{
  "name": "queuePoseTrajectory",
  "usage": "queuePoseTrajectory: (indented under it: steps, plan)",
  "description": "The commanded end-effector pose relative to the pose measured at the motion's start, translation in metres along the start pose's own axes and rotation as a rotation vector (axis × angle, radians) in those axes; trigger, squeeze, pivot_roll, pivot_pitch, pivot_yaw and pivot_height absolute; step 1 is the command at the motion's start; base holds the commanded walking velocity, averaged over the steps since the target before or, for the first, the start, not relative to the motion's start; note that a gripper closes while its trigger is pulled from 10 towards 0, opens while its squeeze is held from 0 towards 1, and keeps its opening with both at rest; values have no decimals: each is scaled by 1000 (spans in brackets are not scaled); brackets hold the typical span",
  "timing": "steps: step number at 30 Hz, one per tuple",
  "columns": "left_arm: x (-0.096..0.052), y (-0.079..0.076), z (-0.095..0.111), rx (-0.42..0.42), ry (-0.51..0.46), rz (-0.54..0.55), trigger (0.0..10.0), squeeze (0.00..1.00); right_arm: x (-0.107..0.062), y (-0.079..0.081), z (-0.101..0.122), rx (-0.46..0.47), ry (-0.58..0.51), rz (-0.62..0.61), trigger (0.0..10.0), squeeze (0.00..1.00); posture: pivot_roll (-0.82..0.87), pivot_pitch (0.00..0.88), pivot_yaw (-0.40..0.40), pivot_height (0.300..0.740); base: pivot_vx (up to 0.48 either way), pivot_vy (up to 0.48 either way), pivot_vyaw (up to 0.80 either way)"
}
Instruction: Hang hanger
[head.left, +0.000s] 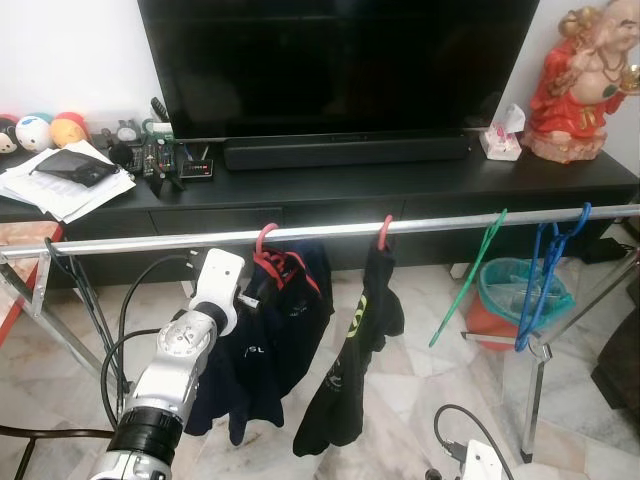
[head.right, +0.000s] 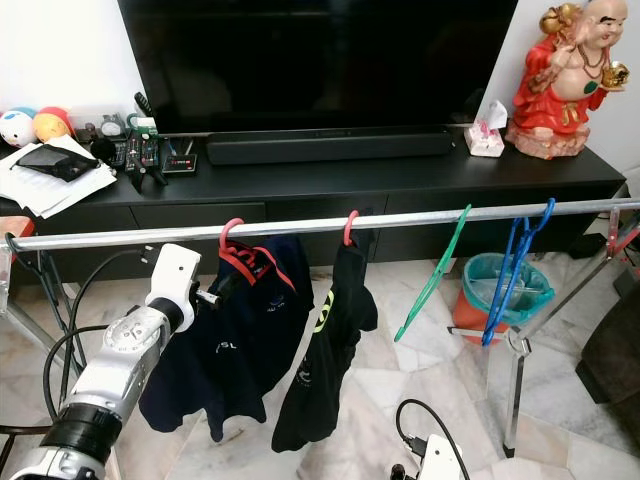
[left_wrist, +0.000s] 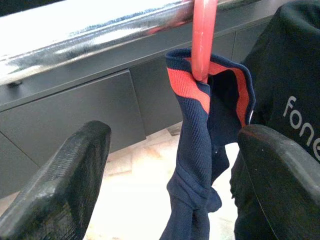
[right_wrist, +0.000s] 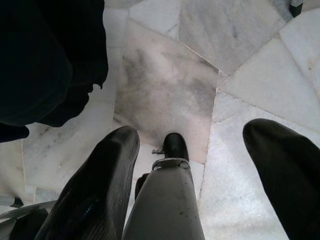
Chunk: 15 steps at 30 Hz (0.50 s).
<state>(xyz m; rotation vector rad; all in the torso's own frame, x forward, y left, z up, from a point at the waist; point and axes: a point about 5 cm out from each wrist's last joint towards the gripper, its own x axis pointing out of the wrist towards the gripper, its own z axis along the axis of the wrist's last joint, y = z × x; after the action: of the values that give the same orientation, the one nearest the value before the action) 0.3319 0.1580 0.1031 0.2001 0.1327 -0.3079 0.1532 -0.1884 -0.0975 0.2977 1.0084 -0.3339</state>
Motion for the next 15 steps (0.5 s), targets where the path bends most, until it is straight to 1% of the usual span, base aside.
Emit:
queuePoseTrajectory:
  steps: [1,4,8,11,12,13,14,15]
  plan:
    - [3,5,3,4,-9,-2,10000,1000,0,-1,0,14,-3,-7,10000,0,211,0,-27,736,0,0,0]
    - [7,9,2,7,-3,5,10000,1000,0,-1,0,15,-3,-7,10000,0,210,0,-27,736,0,0,0]
    - [8,10,-2,1,11,14,10000,1000,0,-1,-1,14,-2,-6,10000,0,207,0,-27,736,0,0,0]
    - [10,7,-8,-25,36,-5,10000,1000,0,-1,-1,13,-1,-5,10000,0,206,0,-27,736,0,0,0]
    - [11,5,-11,-46,45,-18,10000,1000,0,-1,-2,11,0,-5,10000,0,206,0,-26,736,0,0,0]
    - [12,5,-12,-47,48,-23,10000,878,0,-1,-2,11,0,-4,10000,0,204,0,-26,736,0,0,0]
    - [12,4,-13,-42,53,-30,10000,94,0,-1,-2,12,1,-5,10000,0,203,0,-25,736,0,0,0]
    - [12,3,-15,-40,64,-41,10000,0,0,-1,-2,13,1,-5,10000,0,203,0,-25,736,0,0,0]
